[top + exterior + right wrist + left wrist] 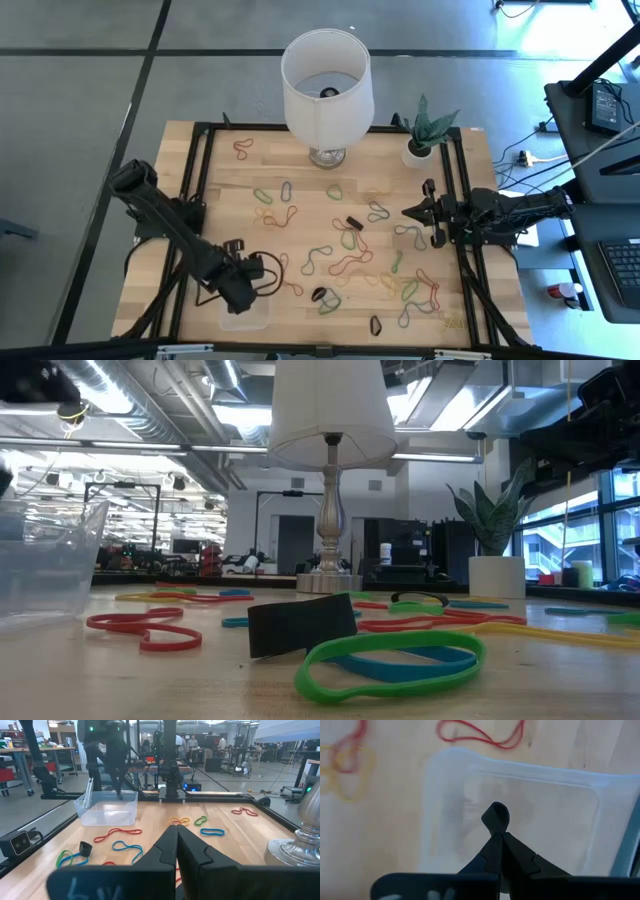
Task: Pick and place rubber bands into bin
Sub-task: Put the black rubber band into the transparent bin, then put the blue rubber band into the transparent bin
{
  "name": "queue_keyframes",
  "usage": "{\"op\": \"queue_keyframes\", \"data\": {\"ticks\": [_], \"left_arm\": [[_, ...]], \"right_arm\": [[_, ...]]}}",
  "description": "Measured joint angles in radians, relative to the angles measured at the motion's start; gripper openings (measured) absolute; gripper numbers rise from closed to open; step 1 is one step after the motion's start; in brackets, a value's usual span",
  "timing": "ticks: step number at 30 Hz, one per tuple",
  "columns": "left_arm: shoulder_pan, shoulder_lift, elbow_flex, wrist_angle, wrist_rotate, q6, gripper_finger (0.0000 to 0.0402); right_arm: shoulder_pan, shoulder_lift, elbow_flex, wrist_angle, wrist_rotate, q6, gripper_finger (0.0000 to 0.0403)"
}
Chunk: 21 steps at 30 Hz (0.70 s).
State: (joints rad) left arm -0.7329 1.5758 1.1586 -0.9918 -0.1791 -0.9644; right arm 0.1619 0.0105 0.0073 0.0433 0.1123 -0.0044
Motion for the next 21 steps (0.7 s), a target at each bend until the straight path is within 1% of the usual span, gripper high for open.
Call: {"op": "queue_keyframes", "data": {"ticks": [4,6,12,16,21], "left_arm": [[0.001,0.044,-0.045,0.114,0.023,0.03,0.0003],[0.0,0.073,-0.045,0.129,0.032,0.032,0.0003],[-0.001,0.144,-0.045,0.132,0.104,0.047,0.0008],[-0.001,0.159,-0.045,0.132,0.113,0.053,0.0033],[-0.001,0.156,-0.045,0.128,0.113,0.036,0.0085]], "right_arm": [[0.0,0.0,0.0,0.0,0.0,0.0,0.001],[0.0,0.0,0.0,0.0,0.0,0.0,0.001],[0.0,0.0,0.0,0.0,0.0,0.0,0.001],[0.0,0.0,0.0,0.0,0.0,0.0,0.001],[0.0,0.0,0.0,0.0,0.0,0.0,0.001]]}}
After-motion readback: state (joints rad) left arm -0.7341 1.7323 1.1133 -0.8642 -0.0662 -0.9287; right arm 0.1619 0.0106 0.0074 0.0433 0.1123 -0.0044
